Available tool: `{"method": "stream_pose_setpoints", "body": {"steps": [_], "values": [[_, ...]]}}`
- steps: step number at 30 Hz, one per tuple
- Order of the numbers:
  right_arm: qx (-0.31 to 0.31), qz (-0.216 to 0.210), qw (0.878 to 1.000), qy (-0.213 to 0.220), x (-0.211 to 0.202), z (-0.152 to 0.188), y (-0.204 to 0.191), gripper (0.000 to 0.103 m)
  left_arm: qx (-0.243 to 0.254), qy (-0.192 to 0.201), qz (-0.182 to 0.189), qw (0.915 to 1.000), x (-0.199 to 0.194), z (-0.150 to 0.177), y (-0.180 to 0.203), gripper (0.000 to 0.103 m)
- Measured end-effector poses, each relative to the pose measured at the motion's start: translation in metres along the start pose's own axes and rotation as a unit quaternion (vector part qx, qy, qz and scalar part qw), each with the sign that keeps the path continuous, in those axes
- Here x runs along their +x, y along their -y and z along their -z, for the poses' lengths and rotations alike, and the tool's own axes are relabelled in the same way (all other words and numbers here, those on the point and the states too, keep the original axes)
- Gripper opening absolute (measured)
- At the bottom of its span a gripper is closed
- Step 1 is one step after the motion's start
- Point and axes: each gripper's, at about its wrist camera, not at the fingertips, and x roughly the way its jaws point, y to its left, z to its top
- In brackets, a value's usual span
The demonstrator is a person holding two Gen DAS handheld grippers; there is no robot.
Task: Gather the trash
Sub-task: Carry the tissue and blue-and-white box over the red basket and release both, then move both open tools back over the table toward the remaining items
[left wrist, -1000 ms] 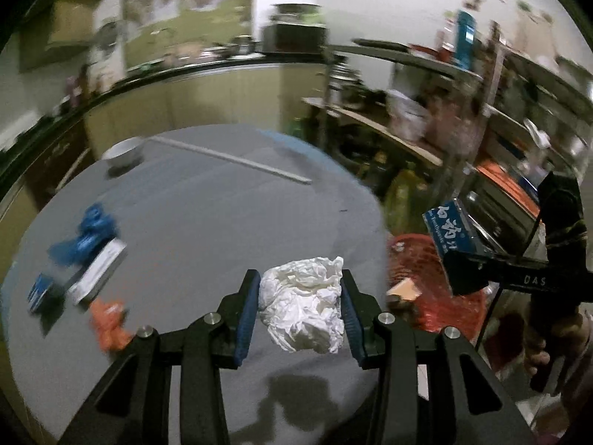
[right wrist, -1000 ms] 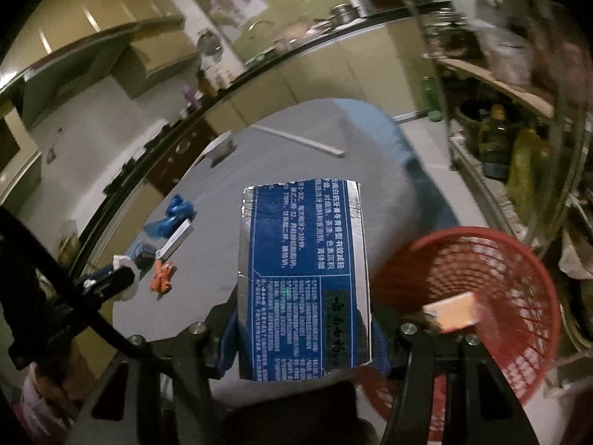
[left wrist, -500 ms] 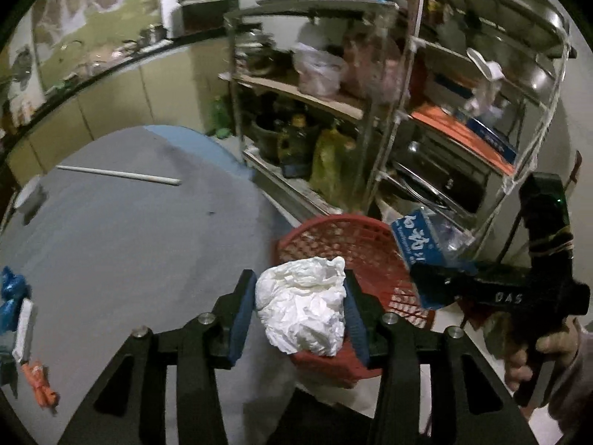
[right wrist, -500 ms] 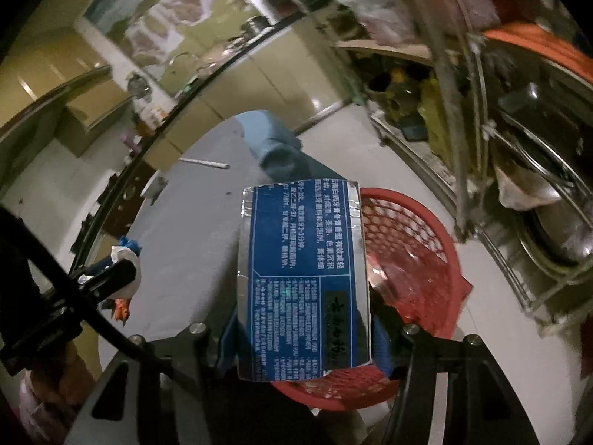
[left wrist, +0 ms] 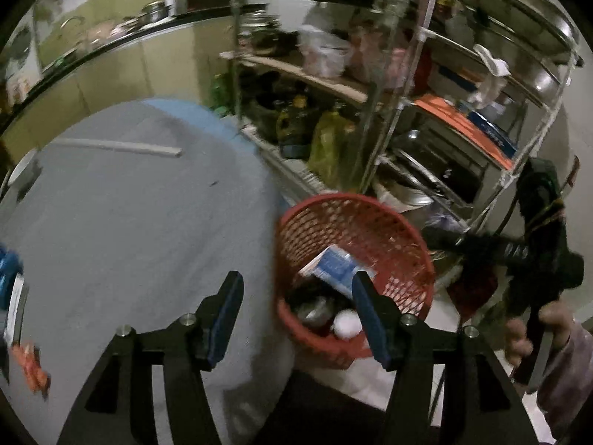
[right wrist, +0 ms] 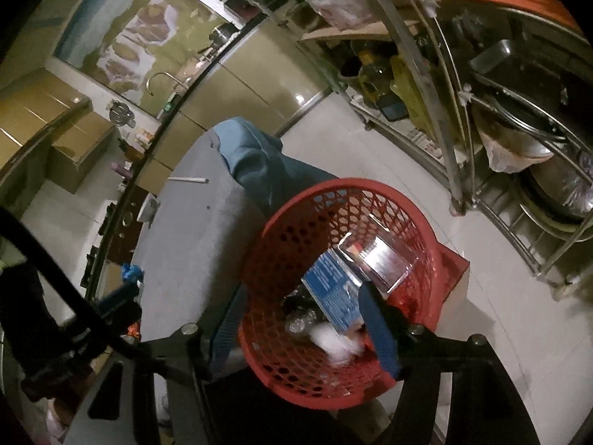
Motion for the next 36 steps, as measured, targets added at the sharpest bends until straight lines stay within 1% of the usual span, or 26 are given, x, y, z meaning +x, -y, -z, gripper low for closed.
{"method": "stream_pose_setpoints", "body": {"steps": [2, 7, 9, 12, 18, 19, 20, 22, 23, 26, 28, 30, 32, 36], "values": [[-0.003, -0.005, 1.000, 0.001, 0.001, -0.001, -0.006, 0.066, -0.014, -0.003, -0.009, 0.9998, -0.007, 0.013, -0.012, 0.062], [-0.021, -0.020, 1.000, -0.002, 0.004, 0.002, -0.029, 0.066, -0.050, -0.009, -0.047, 0.9976, -0.031, 0.056, -0.042, 0.062], [-0.034, -0.029, 0.999, -0.004, 0.006, 0.003, -0.043, 0.066, -0.069, -0.008, -0.067, 0.9953, -0.044, 0.076, -0.056, 0.062], [-0.058, -0.039, 0.998, -0.010, 0.012, 0.005, -0.067, 0.066, -0.103, 0.000, -0.098, 0.9899, -0.065, 0.101, -0.078, 0.062], [-0.097, -0.066, 0.993, -0.024, 0.030, 0.006, -0.121, 0.066, -0.180, 0.020, -0.154, 0.9713, -0.105, 0.149, -0.127, 0.062], [-0.105, -0.073, 0.991, -0.028, 0.034, 0.008, -0.132, 0.066, -0.187, 0.020, -0.161, 0.9690, -0.108, 0.154, -0.132, 0.062], [-0.113, -0.077, 0.990, -0.032, 0.037, 0.009, -0.140, 0.066, -0.197, 0.023, -0.174, 0.9645, -0.115, 0.162, -0.141, 0.062], [-0.136, -0.086, 0.986, -0.045, 0.047, 0.015, -0.163, 0.066, -0.210, 0.028, -0.193, 0.9582, -0.122, 0.169, -0.150, 0.062], [-0.148, -0.090, 0.983, -0.052, 0.052, 0.018, -0.175, 0.066, -0.221, 0.031, -0.204, 0.9531, -0.127, 0.175, -0.159, 0.062], [-0.181, -0.104, 0.976, -0.066, 0.063, 0.029, -0.207, 0.066, -0.247, 0.041, -0.224, 0.9420, -0.138, 0.187, -0.178, 0.062], [-0.200, -0.115, 0.970, -0.075, 0.069, 0.037, -0.226, 0.066, -0.268, 0.048, -0.243, 0.9312, -0.145, 0.194, -0.193, 0.062], [-0.222, -0.121, 0.964, -0.085, 0.075, 0.047, -0.246, 0.066, -0.280, 0.051, -0.253, 0.9246, -0.151, 0.200, -0.205, 0.062], [-0.245, -0.127, 0.956, -0.097, 0.083, 0.058, -0.264, 0.066, -0.290, 0.053, -0.270, 0.9165, -0.156, 0.208, -0.216, 0.062], [-0.274, -0.136, 0.944, -0.126, 0.102, 0.078, -0.293, 0.066, -0.301, 0.051, -0.289, 0.9074, -0.162, 0.220, -0.235, 0.062]]}}
